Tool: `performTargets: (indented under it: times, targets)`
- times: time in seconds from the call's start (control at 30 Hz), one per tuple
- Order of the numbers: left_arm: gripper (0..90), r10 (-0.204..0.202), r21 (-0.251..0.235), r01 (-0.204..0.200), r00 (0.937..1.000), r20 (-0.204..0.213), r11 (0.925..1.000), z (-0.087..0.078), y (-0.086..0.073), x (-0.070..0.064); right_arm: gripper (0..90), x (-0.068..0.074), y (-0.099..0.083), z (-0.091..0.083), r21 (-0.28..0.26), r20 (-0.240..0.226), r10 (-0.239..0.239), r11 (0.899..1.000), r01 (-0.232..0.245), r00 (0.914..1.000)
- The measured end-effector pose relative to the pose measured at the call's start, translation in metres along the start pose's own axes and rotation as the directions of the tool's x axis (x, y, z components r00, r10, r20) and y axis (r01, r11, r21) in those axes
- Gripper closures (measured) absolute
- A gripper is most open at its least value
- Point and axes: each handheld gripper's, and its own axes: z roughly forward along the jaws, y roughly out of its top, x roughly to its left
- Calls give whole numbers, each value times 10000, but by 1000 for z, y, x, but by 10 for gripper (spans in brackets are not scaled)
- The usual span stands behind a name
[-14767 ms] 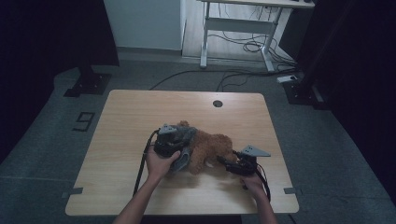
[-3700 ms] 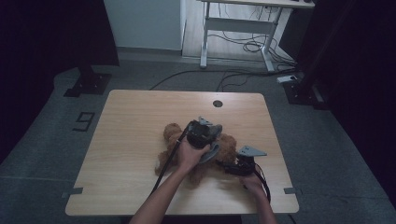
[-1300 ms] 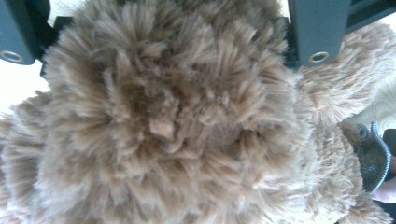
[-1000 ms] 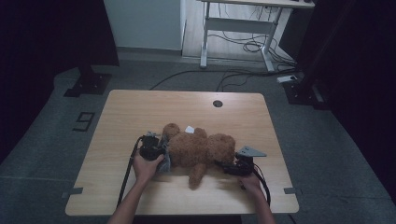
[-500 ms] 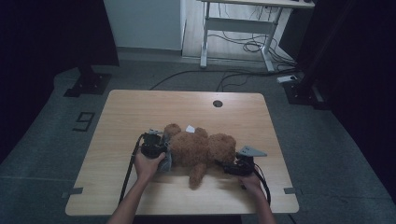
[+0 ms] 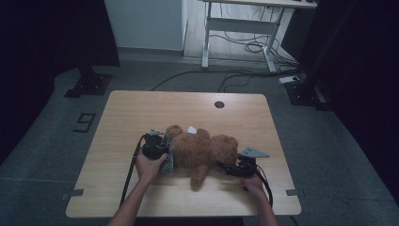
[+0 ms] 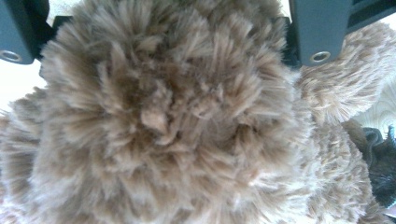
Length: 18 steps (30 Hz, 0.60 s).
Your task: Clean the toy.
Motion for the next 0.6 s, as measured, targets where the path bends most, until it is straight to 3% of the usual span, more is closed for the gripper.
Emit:
performTargets:
  times: [0.6]
  targets:
    - [827,-89,-168,90,10000,17,9998,-1,-1,-2,257,0,0,0,-29,65,85,10000,-85,9999]
